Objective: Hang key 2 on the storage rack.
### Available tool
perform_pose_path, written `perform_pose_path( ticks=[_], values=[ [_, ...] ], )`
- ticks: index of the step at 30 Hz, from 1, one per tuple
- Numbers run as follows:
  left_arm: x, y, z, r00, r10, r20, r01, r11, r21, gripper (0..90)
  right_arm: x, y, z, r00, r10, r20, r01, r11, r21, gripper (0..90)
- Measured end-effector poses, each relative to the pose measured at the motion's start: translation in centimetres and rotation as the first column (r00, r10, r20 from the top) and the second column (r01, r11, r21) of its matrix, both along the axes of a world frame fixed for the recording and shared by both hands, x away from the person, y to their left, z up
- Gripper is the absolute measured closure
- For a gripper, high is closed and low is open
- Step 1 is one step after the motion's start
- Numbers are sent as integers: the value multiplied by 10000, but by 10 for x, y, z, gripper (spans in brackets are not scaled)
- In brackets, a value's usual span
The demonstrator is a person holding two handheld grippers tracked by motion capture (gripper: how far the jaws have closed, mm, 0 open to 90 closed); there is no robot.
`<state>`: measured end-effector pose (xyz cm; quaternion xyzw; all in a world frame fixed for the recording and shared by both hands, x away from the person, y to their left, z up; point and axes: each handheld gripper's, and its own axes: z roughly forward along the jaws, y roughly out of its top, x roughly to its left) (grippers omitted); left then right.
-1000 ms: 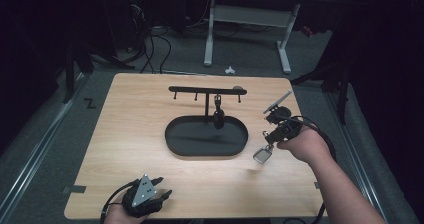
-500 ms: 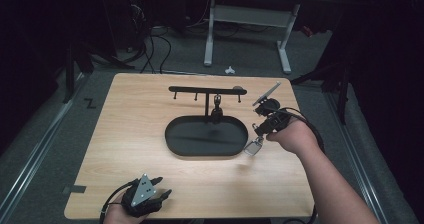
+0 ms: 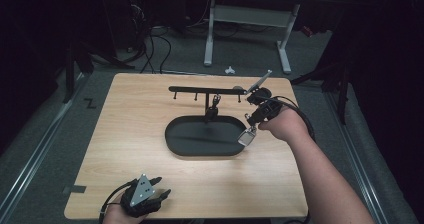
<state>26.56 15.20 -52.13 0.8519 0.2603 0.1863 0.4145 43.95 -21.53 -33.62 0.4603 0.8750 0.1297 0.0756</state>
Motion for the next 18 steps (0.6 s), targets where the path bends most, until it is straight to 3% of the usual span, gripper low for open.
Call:
perform_pose_path(
  ticks=[18],
  values=[
    [0, 6, 1, 9998, 209, -12, -209, 9997, -149, 484, 25, 19, 13, 9999, 60, 133, -63, 9997, 226, 863]
  ],
)
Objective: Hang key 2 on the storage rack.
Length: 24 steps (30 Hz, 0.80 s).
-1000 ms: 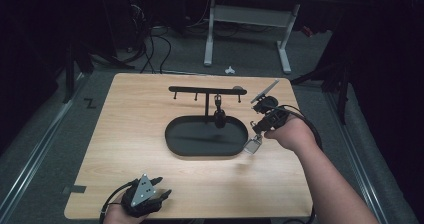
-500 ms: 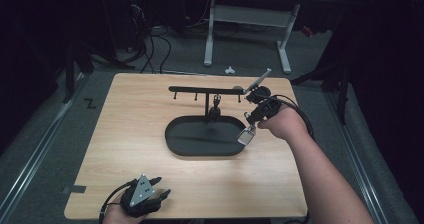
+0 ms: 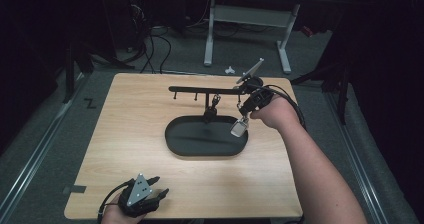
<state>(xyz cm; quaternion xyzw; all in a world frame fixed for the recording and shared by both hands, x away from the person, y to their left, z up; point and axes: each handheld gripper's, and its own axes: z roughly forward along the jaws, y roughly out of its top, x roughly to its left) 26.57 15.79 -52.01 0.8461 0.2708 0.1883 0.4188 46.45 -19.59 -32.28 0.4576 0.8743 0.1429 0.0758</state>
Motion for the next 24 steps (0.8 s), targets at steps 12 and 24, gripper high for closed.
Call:
perform_pose_path(
  ticks=[12, 24],
  values=[
    [0, -3, -2, 9998, -165, -71, 165, 9999, 45, 484, 11, -4, 1, 9995, -303, 57, 301, 9991, 292, 862],
    [0, -3, -4, 9998, -157, -117, 158, 9998, 100, 484, 20, -15, -8, 9989, -304, 364, 278, 9973, 682, 816]
  ],
)
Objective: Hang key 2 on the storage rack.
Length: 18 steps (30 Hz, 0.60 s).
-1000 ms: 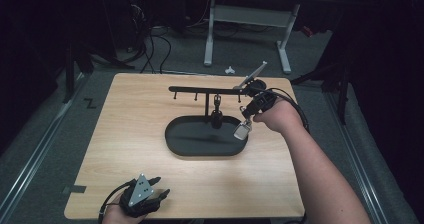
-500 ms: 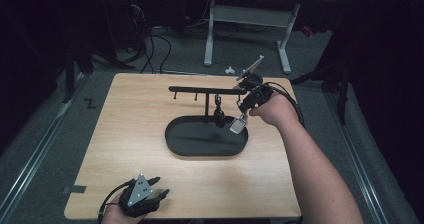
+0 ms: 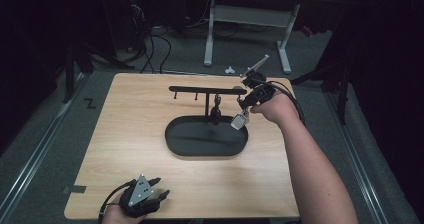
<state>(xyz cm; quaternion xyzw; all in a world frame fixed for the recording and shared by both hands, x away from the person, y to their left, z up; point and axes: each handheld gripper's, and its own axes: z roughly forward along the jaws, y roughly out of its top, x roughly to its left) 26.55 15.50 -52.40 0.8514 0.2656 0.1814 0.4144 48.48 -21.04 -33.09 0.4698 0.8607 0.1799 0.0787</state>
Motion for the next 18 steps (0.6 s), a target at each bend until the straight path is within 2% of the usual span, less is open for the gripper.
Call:
perform_pose_path(
  ticks=[4, 5, 6, 7, 8, 18],
  values=[
    [0, 0, 0, 10000, -18, -39, 18, 10000, 35, 484, 1, 1, -4, 9997, 61, 256, -57, 9999, -136, 786],
    [0, 0, -1, 10000, -18, -43, 18, 10000, 33, 484, 1, 1, -5, 9995, 12, 318, -2, 9995, -308, 780],
    [0, 0, -1, 10000, -17, -39, 17, 10000, 35, 484, 3, 1, -8, 9991, -109, 404, 135, 9977, -658, 736],
    [0, 0, 0, 10000, -20, -37, 20, 10000, 34, 484, 3, 1, -8, 9991, -109, 404, 135, 9977, -658, 736],
    [0, 1, 0, 10000, -16, -40, 16, 10000, 34, 484, 2, -1, -11, 9986, -364, 394, 386, 9977, -565, 723],
    [-1, 2, -1, 10000, 13, -78, -13, 10000, 17, 483, -6, -13, -28, 9974, -613, 381, 637, 9959, -644, 630]
  ],
)
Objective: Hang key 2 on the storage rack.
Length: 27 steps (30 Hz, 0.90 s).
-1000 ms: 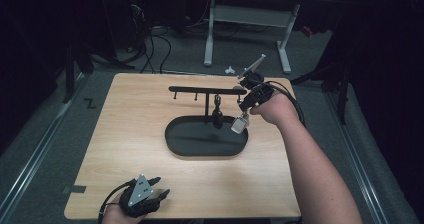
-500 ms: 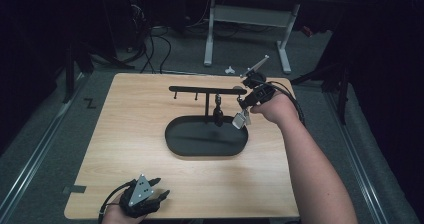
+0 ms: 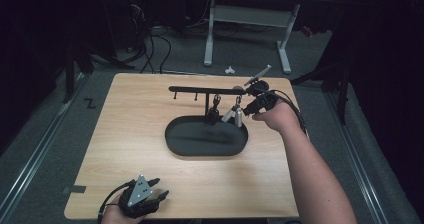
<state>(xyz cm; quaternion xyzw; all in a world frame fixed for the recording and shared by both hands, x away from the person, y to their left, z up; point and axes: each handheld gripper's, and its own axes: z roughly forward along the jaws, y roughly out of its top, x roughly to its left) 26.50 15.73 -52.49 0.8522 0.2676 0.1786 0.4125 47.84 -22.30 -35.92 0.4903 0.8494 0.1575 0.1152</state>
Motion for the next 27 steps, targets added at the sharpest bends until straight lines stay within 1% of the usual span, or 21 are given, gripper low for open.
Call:
perform_pose_path(
  ticks=[3, 5, 6, 8, 11, 12, 13, 14, 15, 16, 17, 18, 20, 21, 22, 23, 24, 25, 26, 27],
  values=[
    [0, 0, 0, 10000, 4, -4, -4, 10000, -6, 482, -3, -3, -4, 10000, -45, 39, 45, 10000, -8, 619],
    [0, -1, -1, 10000, 0, -5, 0, 10000, -15, 482, -6, -6, -6, 10000, -78, 54, 78, 10000, 30, 601],
    [0, -1, -1, 10000, -51, -5, 51, 10000, 17, 483, -10, -9, -9, 9999, -126, 58, 126, 9999, 59, 573],
    [0, -1, -1, 10000, -57, -24, 57, 10000, -7, 482, -12, -11, -11, 9999, -93, 68, 92, 9999, 93, 557],
    [1, -1, -1, 10000, -66, -21, 66, 10000, -29, 482, -20, -16, -19, 10000, -18, 80, 17, 9999, 111, 526],
    [2, -1, -1, 9999, -87, -67, 86, 10000, -33, 482, -23, -20, -23, 9999, -78, 78, 77, 9999, 147, 512],
    [2, -1, -1, 9999, -87, -67, 86, 10000, -33, 482, -23, -20, -23, 9999, -78, 78, 77, 9999, 147, 512],
    [2, -2, -1, 9999, -109, -64, 109, 9999, -28, 482, -27, -25, -29, 9998, -179, 85, 177, 9996, 231, 499],
    [2, -2, -1, 9999, -109, -64, 109, 9999, -28, 482, -27, -25, -29, 9998, -179, 85, 177, 9996, 231, 499],
    [2, -3, -1, 9999, -136, -45, 136, 9999, -17, 482, -31, -31, -35, 9997, -238, 74, 236, 9994, 253, 487],
    [2, -3, -1, 9999, -136, -45, 136, 9999, -17, 482, -31, -31, -35, 9997, -238, 74, 236, 9994, 253, 487],
    [2, -3, -2, 9999, -137, -60, 137, 9999, -22, 482, -32, -33, -39, 9993, -374, 72, 372, 9989, 294, 482],
    [2, -4, -2, 9999, -130, -90, 130, 9999, -7, 482, -36, -42, -48, 9989, -433, 192, 426, 9985, 346, 491],
    [2, -4, -2, 9999, -130, -90, 130, 9999, -7, 481, -36, -42, -48, 9989, -433, 192, 426, 9985, 346, 491],
    [3, -4, -2, 9999, -90, -119, 89, 9999, -70, 480, -39, -45, -54, 9974, -619, 378, 605, 9975, 374, 493],
    [3, -4, -2, 9999, -90, -119, 89, 9999, -70, 478, -41, -45, -57, 9961, -681, 557, 678, 9977, 76, 493],
    [3, -4, -2, 9999, -78, -125, 77, 9999, -93, 478, -41, -45, -57, 9961, -681, 557, 678, 9977, 76, 493],
    [3, -4, -2, 9999, -43, -117, 42, 9999, -151, 475, -45, -45, -60, 9935, -691, 905, 690, 9976, 44, 495],
    [4, -5, -2, 9999, -13, -115, 11, 9998, -180, 472, -52, -47, -64, 9910, -718, 1130, 674, 9968, 419, 495],
    [5, -5, -2, 9999, 16, -124, -19, 9998, -196, 472, -57, -47, -66, 9893, -725, 1270, 647, 9958, 646, 486]
  ],
)
